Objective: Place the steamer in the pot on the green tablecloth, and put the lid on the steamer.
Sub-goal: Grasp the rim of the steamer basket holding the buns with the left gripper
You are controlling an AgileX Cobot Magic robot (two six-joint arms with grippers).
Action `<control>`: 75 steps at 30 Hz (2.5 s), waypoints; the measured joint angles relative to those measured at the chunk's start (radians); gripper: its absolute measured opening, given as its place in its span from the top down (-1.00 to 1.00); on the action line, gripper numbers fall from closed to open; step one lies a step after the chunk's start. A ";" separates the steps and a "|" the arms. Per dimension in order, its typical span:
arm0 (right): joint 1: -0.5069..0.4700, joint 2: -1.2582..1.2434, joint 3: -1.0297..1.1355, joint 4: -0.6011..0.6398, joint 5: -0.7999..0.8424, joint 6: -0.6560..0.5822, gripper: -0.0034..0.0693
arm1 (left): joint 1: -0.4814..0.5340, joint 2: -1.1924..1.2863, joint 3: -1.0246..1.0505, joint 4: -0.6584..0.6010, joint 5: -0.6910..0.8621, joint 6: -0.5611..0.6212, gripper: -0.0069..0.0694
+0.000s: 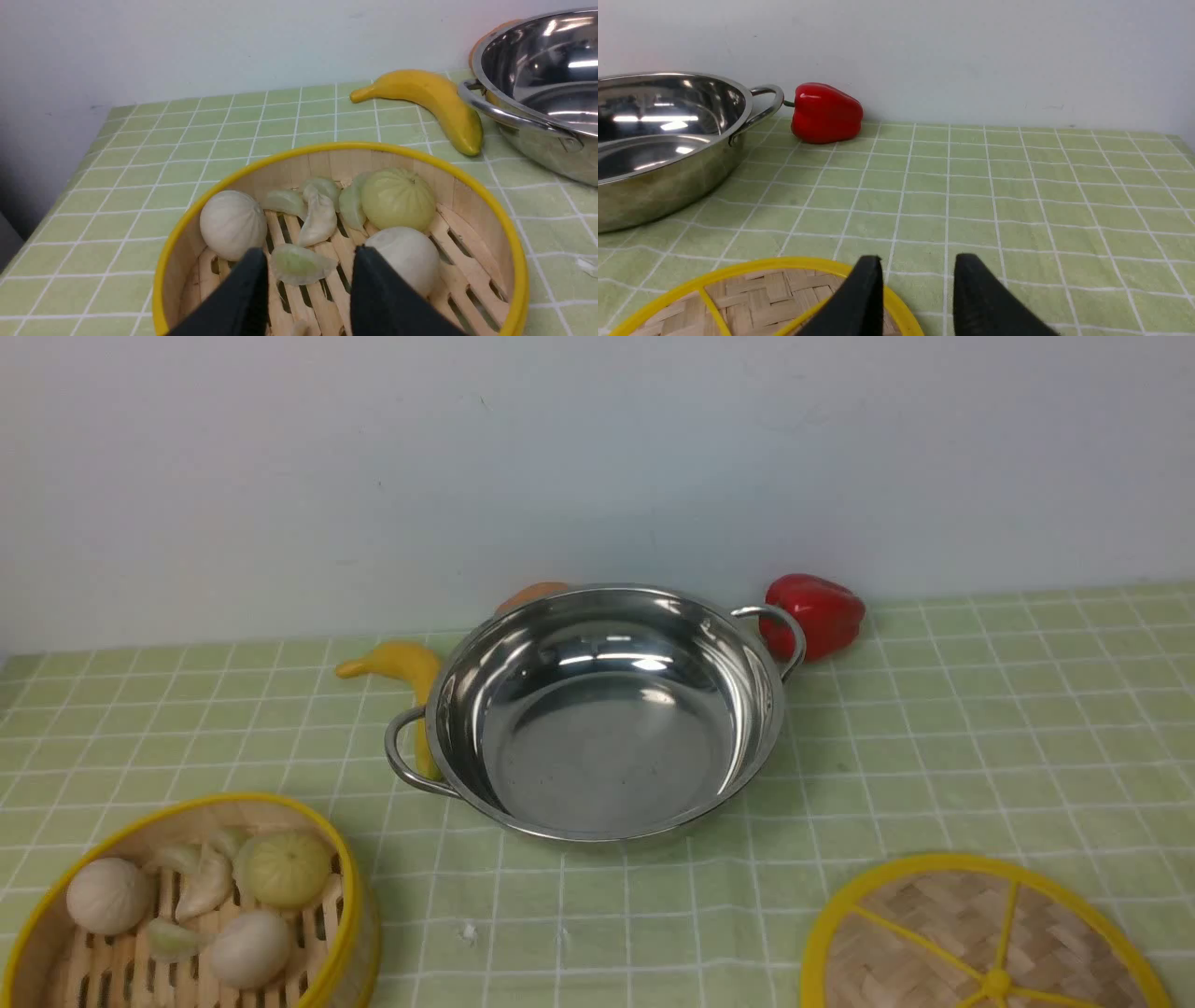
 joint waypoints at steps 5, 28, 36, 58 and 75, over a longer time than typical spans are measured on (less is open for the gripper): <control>0.000 0.000 0.000 0.000 0.000 0.000 0.25 | 0.000 0.000 0.000 0.000 0.000 0.000 0.18; 0.000 0.000 0.000 0.000 0.000 0.000 0.25 | 0.000 0.000 0.000 0.000 0.000 0.000 0.18; 0.000 0.000 0.000 0.000 0.000 0.000 0.25 | 0.000 0.000 0.000 -0.201 -0.129 -0.077 0.18; 0.000 0.000 0.000 0.000 0.000 0.000 0.25 | 0.000 0.128 -0.289 -0.309 0.040 -0.126 0.18; 0.000 0.000 0.000 0.000 0.000 0.000 0.25 | 0.000 0.836 -0.555 -0.357 0.704 0.821 0.18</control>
